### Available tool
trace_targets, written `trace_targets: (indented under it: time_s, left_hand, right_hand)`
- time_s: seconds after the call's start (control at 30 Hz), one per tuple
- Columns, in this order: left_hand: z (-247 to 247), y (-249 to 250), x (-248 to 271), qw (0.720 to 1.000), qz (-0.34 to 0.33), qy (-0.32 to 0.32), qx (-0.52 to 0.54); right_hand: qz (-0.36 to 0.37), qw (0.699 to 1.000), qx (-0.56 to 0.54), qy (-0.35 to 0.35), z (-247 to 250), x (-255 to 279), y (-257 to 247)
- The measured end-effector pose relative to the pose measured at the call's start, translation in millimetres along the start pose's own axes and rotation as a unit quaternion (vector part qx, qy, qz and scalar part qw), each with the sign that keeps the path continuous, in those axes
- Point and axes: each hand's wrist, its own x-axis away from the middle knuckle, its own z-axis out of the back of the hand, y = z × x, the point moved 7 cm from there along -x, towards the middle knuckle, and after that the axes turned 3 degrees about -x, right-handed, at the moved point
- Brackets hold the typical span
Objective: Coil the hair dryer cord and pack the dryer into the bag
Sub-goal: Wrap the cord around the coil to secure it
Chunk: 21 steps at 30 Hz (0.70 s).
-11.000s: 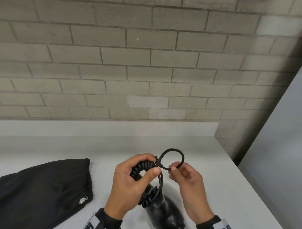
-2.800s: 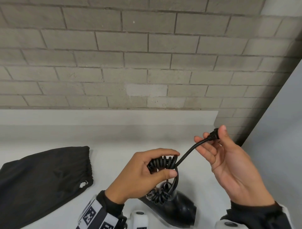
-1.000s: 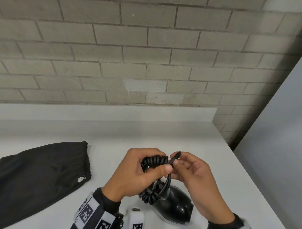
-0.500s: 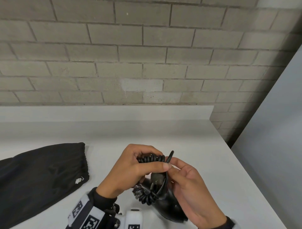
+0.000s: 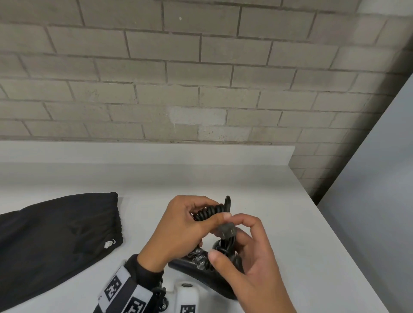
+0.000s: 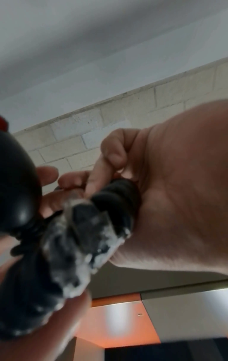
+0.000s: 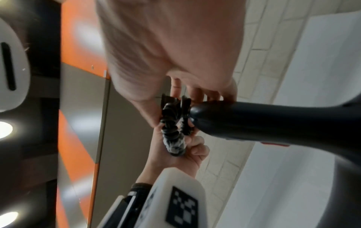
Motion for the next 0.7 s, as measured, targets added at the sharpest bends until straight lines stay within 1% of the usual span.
trace_targets:
  time_s: [0.13, 0.27, 0.37, 0.43, 0.5, 0.57, 0.63, 0.7]
  left_hand:
    - [1.7, 5.4, 2.1, 0.999, -0.027, 0.014, -0.022]
    - [2.7, 8.0, 4.0, 0.996, -0.058, 0.026, -0.065]
    - [2.9, 5.8, 5.0, 0.995, -0.064, 0.024, -0.076]
    - [1.2, 5.7, 6.0, 0.995, -0.065, 0.014, -0.076]
    - [-0.5, 6.4, 7.0, 0.995, -0.069, 0.011, -0.074]
    - [-2.4, 7.1, 7.3, 0.994, -0.079, 0.006, -0.071]
    - [-5.0, 6.8, 7.1, 0.994, -0.089, -0.005, -0.064]
    - [-6.3, 6.0, 7.2, 0.994, -0.097, -0.020, -0.055]
  right_hand:
    - [0.031, 0.997, 0.057, 0.042, -0.5, 4.4, -16.6]
    - [0.053, 0.991, 0.114, 0.040, 4.5, 4.6, -22.8]
    - [0.080, 0.973, 0.207, 0.058, 10.9, 3.7, -26.9]
    - [0.110, 0.963, 0.225, 0.102, 21.3, 4.3, -34.4]
    - [0.120, 0.970, 0.165, 0.130, 30.3, 3.0, -44.7]
    - [0.118, 0.983, 0.059, 0.126, 36.6, -1.2, -51.1]
    - [0.106, 0.987, -0.039, 0.117, 42.6, -6.4, -54.9]
    - [0.089, 0.987, -0.071, 0.112, 46.9, -11.2, -57.4]
